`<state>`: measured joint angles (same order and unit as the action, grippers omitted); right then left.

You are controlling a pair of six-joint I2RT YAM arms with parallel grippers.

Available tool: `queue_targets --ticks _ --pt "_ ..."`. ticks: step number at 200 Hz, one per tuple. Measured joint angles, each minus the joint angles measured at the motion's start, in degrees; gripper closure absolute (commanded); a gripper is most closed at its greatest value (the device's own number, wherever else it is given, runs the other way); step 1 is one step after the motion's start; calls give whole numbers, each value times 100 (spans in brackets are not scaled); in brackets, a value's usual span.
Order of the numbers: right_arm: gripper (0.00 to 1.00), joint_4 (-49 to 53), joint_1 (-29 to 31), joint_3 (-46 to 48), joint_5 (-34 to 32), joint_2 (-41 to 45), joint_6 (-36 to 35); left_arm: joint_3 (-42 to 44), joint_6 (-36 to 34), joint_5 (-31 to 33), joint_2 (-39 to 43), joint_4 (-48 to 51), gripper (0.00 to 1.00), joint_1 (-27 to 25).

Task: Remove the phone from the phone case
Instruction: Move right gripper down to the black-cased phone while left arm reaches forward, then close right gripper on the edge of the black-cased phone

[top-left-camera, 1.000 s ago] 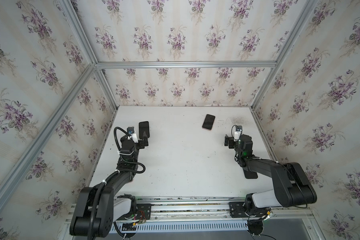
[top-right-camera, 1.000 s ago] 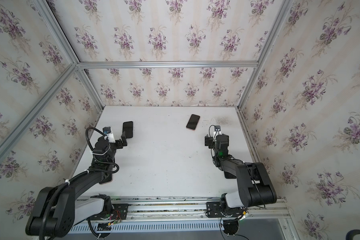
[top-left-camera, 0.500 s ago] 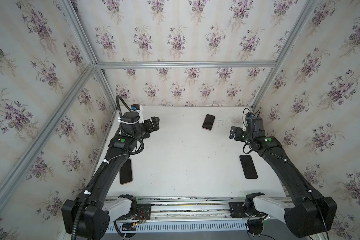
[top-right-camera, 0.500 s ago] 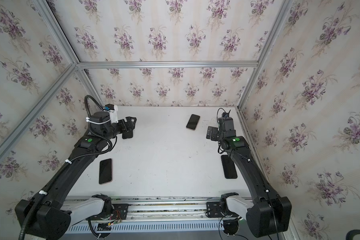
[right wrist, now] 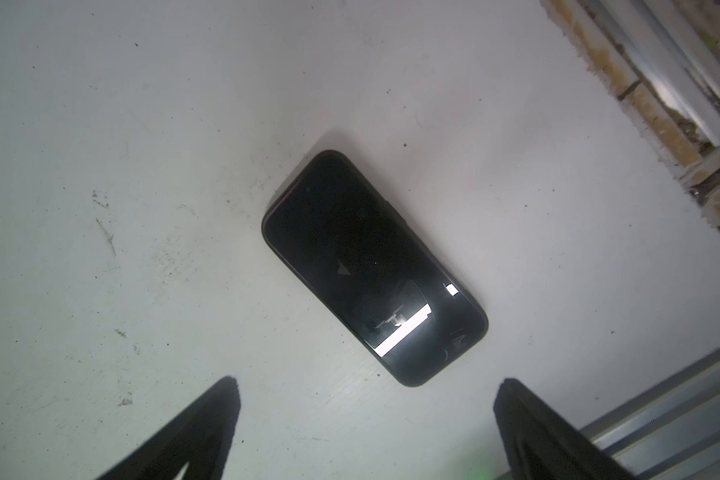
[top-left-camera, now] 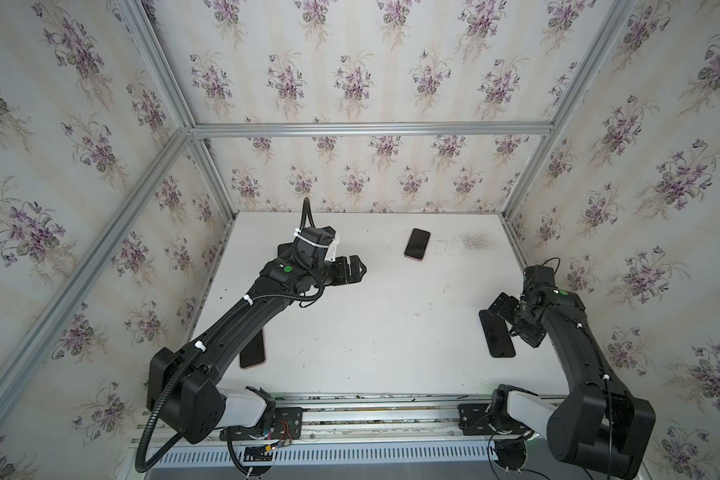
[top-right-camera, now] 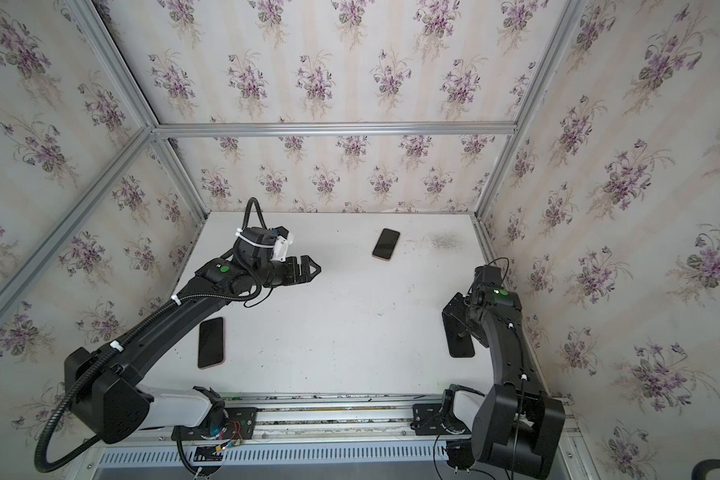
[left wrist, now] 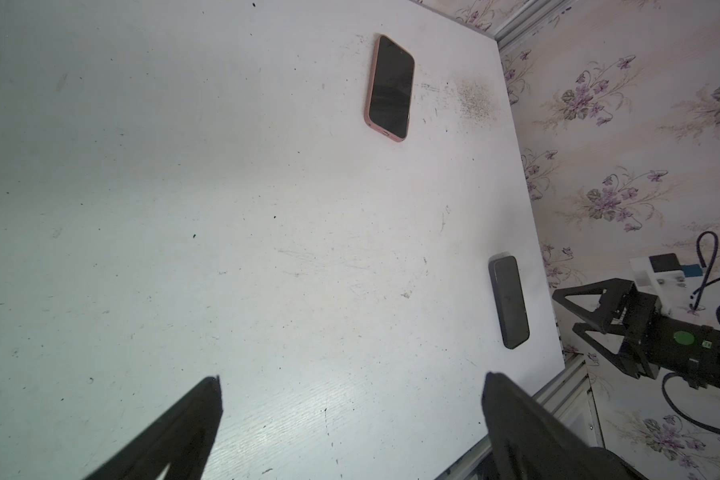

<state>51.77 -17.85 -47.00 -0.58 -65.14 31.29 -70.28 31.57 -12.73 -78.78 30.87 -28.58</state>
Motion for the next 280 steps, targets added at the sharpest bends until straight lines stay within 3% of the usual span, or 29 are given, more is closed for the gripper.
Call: queue_targets --ticks 29,81,207,280 --pt "0 -339 -597 452 42 -52 90 -35 0 -44 -7 33 0 -48" --pt "0 -1154 -863 841 417 -326 127 -20 -4 -26 35 90 0 -44" --pt "0 -1989 -916 1552 839 -48 343 144 -107 90 44 122 0 -44" --pt "0 -1550 -501 1639 1399 245 601 -11 -192 61 -297 122 0 -44"
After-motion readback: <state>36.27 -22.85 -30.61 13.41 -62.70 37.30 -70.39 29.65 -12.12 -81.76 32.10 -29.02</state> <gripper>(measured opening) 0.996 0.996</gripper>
